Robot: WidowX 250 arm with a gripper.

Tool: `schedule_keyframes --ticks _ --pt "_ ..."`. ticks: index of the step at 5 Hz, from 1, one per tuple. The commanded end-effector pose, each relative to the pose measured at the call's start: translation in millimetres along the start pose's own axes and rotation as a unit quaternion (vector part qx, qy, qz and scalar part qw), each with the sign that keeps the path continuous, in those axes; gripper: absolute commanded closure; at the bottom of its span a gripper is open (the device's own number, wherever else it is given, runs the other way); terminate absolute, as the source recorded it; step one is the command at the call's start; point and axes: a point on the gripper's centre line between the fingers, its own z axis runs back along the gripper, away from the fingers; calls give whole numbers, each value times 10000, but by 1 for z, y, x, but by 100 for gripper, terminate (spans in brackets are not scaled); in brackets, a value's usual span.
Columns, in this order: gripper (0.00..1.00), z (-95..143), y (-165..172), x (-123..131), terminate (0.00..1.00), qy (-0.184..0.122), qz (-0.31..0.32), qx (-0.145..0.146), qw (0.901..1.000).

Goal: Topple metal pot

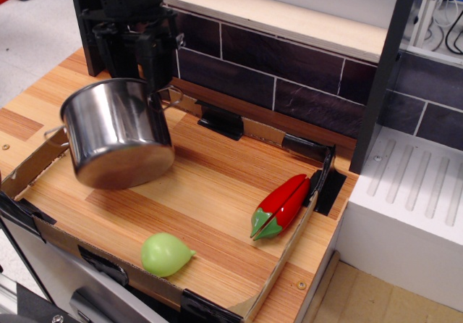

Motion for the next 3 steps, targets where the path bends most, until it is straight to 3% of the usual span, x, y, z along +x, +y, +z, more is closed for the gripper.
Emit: schedule_keyframes --ticks 1,2,3 --pt "0 38 10 4 0 -1533 -15 943 9837" --pt "0 46 11 3 0 -1669 -6 1114 9797" --pt "0 68 9 -2 0 -2027 223 1186 9718"
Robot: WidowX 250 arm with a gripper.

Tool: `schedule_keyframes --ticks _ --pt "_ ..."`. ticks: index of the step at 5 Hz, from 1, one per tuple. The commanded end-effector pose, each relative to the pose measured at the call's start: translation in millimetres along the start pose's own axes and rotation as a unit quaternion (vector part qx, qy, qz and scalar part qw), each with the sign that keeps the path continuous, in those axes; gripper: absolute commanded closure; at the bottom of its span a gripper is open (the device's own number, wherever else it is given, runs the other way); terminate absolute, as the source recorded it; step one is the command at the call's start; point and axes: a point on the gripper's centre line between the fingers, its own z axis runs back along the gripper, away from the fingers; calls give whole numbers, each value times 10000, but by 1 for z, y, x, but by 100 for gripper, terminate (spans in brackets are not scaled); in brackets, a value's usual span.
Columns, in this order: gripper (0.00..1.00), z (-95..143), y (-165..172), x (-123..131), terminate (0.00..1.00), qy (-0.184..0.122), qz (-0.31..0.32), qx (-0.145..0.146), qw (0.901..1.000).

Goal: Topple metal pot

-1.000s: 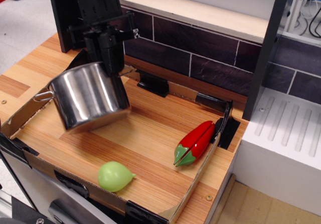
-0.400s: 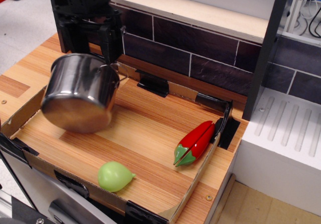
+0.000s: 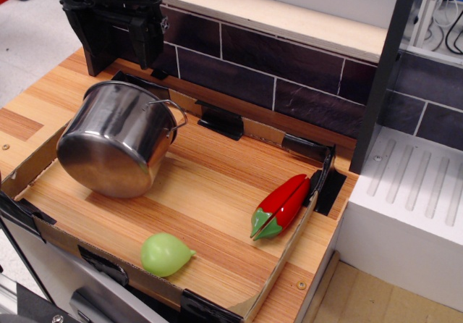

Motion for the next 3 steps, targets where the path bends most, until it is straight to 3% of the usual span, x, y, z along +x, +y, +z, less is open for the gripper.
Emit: schedule_keyframes --ticks 1,2,3 --pt "0 68 4 9 0 -519 226 97 9983" --pt "0 68 4 9 0 -519 226 97 9983" --pt "0 68 4 9 100 -519 226 97 9983"
